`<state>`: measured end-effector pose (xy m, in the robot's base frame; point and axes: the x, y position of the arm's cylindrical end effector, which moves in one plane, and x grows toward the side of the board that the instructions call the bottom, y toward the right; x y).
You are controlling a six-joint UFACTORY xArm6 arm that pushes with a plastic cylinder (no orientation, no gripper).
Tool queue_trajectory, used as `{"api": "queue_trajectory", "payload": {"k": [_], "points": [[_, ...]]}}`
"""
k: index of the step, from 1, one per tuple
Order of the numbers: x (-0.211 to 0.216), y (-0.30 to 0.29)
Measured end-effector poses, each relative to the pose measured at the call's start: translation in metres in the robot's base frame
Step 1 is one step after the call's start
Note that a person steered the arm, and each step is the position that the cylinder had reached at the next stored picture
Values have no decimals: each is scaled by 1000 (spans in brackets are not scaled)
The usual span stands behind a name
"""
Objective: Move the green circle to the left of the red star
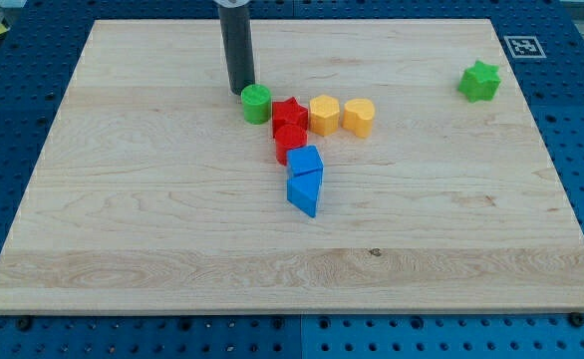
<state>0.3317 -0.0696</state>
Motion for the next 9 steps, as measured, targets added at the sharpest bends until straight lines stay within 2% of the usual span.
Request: {"api": "queue_trajectory", "payload": {"k": [1,3,9], "points": [[-18,1],[7,11],[35,15]]}}
